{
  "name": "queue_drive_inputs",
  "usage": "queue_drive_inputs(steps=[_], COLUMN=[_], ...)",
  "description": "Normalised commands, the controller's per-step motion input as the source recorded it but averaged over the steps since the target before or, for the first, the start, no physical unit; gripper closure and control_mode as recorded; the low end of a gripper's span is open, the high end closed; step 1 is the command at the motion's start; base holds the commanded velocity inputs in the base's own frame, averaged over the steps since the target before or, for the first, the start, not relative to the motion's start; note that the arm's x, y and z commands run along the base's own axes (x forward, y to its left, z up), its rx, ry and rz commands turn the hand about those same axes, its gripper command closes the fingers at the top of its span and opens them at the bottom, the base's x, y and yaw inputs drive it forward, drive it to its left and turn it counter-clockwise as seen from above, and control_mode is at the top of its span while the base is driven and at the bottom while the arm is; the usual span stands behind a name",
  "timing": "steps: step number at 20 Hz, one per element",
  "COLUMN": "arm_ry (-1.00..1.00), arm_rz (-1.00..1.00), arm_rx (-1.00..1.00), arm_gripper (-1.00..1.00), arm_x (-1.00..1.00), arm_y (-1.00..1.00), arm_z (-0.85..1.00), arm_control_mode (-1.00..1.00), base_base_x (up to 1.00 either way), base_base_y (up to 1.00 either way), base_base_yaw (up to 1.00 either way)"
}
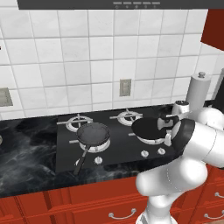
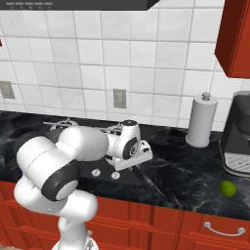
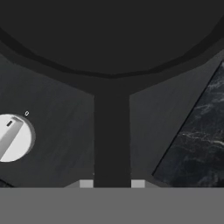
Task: Place both pans onto different burners. Then place the lime and the fish on different pans.
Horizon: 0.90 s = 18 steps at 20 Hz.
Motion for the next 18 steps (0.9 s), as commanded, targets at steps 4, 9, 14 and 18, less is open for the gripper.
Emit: queue_drive_inputs(steps=[4, 9, 14, 18], arm_ry=[0.01, 0.00, 0.00, 0.00], arm_rz=[0.01, 0.02, 0.01, 0.00], arm_rx=[0.00, 0.00, 0.00, 0.00], arm_gripper=[1.00, 1.00, -1.00, -1.00], arm_x=[0.15, 0.13, 0.02, 0.00], arm_y=[0.00, 0.00, 0.00, 0.00], arm_z=[0.00, 0.00, 0.00, 0.00], arm_control_mode=[-1.00, -1.00, -1.00, -1.00], base_base_x=[0.00, 0.00, 0.00, 0.00], base_base_y=[0.00, 0.00, 0.00, 0.00], base_base_yaw=[0.00, 0.00, 0.00, 0.00])
